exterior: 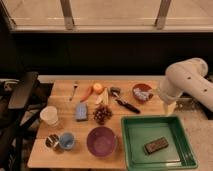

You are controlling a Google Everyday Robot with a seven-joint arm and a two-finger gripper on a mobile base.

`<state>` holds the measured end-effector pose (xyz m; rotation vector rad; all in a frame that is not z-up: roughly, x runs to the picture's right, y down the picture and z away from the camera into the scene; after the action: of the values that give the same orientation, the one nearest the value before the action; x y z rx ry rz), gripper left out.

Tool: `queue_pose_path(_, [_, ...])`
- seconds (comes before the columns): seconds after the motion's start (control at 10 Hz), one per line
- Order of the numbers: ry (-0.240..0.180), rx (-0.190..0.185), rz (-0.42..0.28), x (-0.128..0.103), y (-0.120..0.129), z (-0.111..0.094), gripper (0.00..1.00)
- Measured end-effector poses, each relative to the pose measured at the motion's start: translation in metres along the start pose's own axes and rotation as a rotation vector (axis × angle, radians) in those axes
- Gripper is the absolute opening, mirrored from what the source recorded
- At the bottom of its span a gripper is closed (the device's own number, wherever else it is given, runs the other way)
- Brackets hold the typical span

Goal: Place pepper in metal cup

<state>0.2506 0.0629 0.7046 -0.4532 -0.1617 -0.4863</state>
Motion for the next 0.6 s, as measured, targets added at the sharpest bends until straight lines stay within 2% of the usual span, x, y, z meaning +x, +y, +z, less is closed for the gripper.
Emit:
queue_pose_path(0.2, [-0.006, 0.027, -0.098, -0.024, -0.038, 0.001, 0.80])
queue_pose_path(0.4, [-0.045, 0.048, -0.189, -0.061, -0.079, 0.006, 0.80])
queue_pose_path(0.5, [-0.075, 0.042, -0.221, -0.079, -0.093, 0.009, 0.80])
queue_pose_path(0.6, [-0.081, 0.042, -0.230, -0.083, -0.097, 0.010, 0.80])
